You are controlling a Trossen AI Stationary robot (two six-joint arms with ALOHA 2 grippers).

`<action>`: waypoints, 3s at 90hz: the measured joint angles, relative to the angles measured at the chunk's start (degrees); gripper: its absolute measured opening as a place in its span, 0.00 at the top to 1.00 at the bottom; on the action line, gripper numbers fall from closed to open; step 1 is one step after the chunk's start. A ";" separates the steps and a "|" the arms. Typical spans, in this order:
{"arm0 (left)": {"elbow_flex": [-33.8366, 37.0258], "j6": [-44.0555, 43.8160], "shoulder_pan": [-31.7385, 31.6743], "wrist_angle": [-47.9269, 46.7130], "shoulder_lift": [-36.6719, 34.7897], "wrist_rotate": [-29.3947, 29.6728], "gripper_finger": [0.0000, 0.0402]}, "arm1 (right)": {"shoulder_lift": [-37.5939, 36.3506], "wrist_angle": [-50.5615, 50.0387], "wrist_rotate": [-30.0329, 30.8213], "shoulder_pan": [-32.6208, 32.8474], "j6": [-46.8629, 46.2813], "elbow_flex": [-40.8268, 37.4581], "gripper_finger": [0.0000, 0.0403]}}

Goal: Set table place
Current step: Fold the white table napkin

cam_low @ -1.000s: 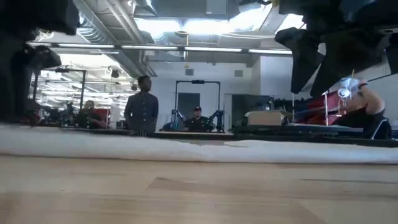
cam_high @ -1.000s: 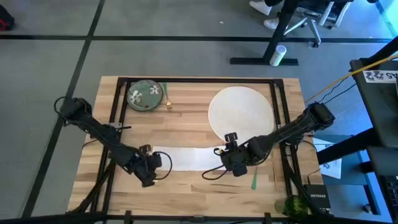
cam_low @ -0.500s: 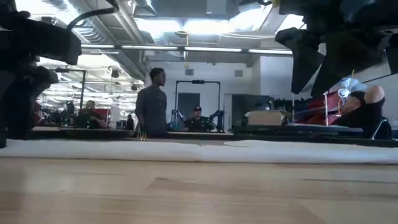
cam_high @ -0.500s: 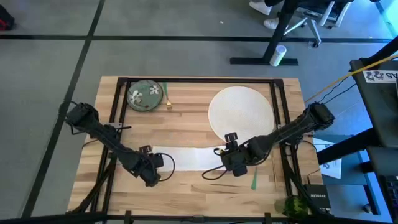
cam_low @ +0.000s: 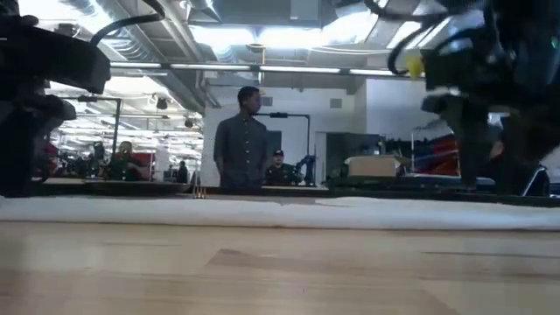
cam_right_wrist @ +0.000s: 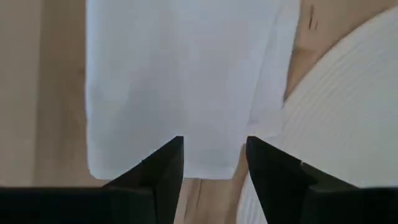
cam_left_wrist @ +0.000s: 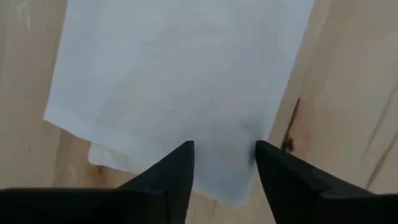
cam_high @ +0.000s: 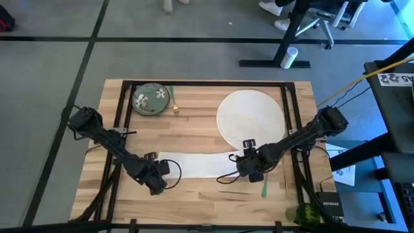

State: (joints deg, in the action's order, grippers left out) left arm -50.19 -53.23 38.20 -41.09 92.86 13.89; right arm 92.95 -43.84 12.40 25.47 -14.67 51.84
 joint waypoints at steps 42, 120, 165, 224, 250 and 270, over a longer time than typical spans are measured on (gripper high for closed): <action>0.00 0.00 -0.22 0.01 0.00 0.04 0.62 | -0.47 7.53 -9.71 -8.35 4.47 -6.45 0.59; 0.04 -2.22 -0.22 -0.94 0.00 0.44 0.62 | -2.69 9.23 -11.61 -9.70 4.56 -7.96 0.99; -0.38 -3.13 -0.42 -5.36 0.00 3.01 0.70 | -2.74 2.00 -8.68 -5.77 5.66 0.53 1.00; -2.05 1.07 -3.37 -5.34 -0.11 2.38 0.62 | -2.80 -0.16 -5.95 -5.22 6.07 2.09 1.00; -2.05 6.09 -8.95 -6.21 -2.64 3.14 0.55 | -2.80 -1.32 -3.82 -5.25 6.07 2.09 1.00; -2.08 9.23 -12.74 -6.55 -3.41 5.18 0.55 | -2.80 -1.21 -1.92 -5.25 6.07 2.09 1.00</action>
State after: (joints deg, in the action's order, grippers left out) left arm -52.27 -44.00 25.46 -47.63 89.45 19.07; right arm 90.15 -45.05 10.48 20.23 -8.60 53.93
